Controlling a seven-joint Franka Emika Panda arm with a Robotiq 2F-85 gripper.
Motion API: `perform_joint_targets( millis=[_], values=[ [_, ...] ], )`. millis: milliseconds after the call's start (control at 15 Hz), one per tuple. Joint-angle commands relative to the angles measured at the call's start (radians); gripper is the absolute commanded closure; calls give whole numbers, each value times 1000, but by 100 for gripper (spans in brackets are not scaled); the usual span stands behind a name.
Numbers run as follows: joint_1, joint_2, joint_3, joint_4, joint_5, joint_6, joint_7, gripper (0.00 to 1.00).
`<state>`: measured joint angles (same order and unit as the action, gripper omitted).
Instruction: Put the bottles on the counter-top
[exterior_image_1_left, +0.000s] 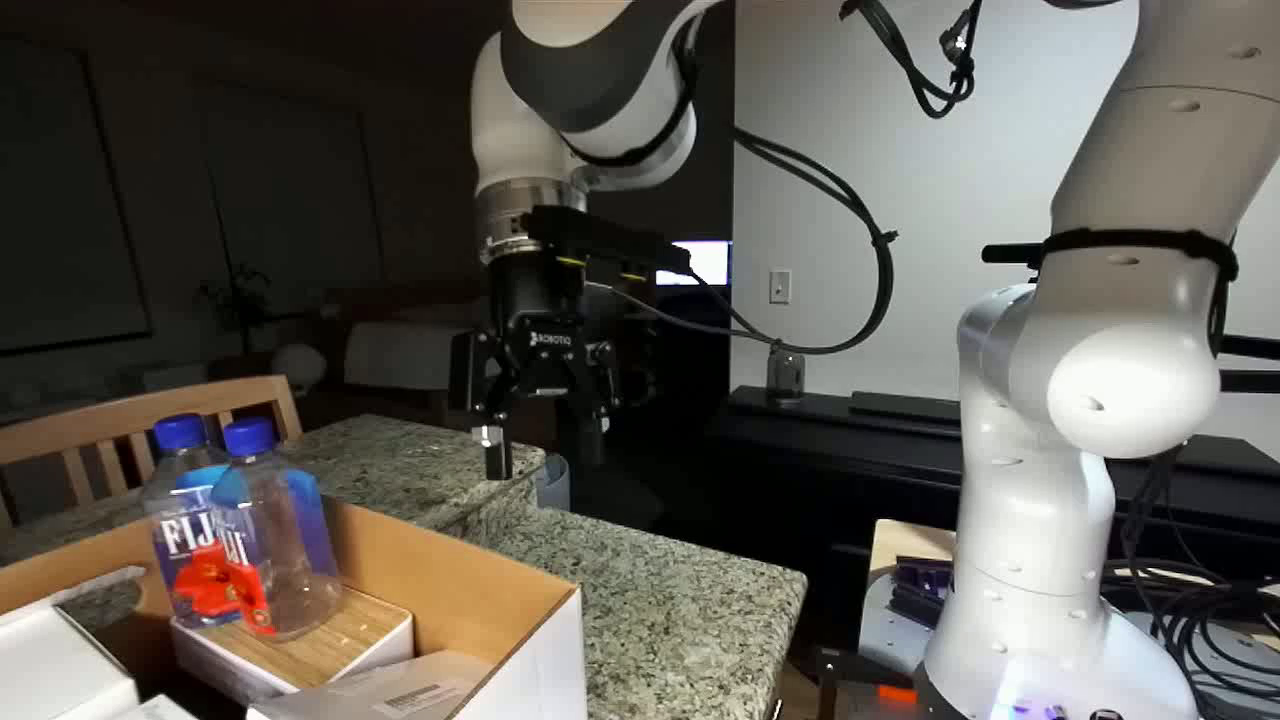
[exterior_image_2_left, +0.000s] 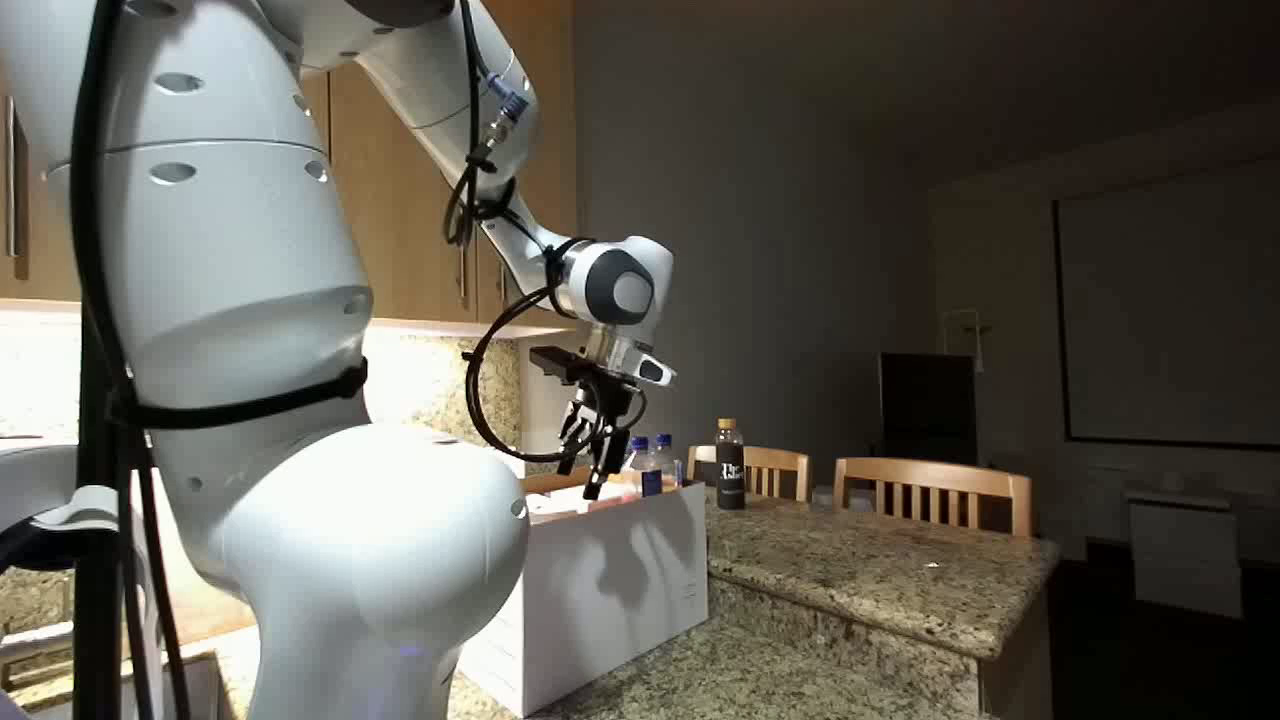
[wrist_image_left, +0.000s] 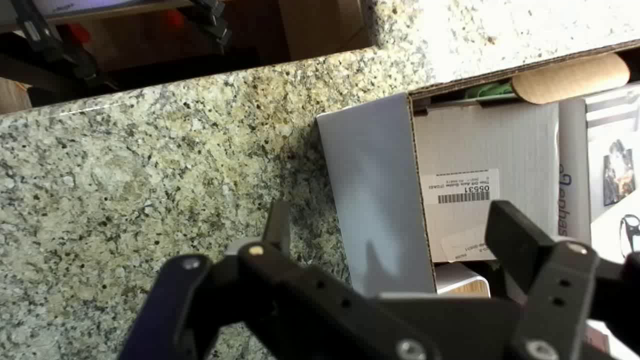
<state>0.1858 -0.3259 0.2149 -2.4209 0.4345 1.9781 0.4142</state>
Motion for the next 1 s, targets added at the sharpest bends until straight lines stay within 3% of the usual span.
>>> perform_joint_targets(
  millis=[0,467,667,933],
  values=[
    [-4,0,3,2,0,-4,0,0],
    [-10,-16,-4,-13,6,4,1,0],
    [-13,-96,-35,-77,28,14,-43,0],
    [5,-259,-17,-160,14,31,-22,0]
  ],
)
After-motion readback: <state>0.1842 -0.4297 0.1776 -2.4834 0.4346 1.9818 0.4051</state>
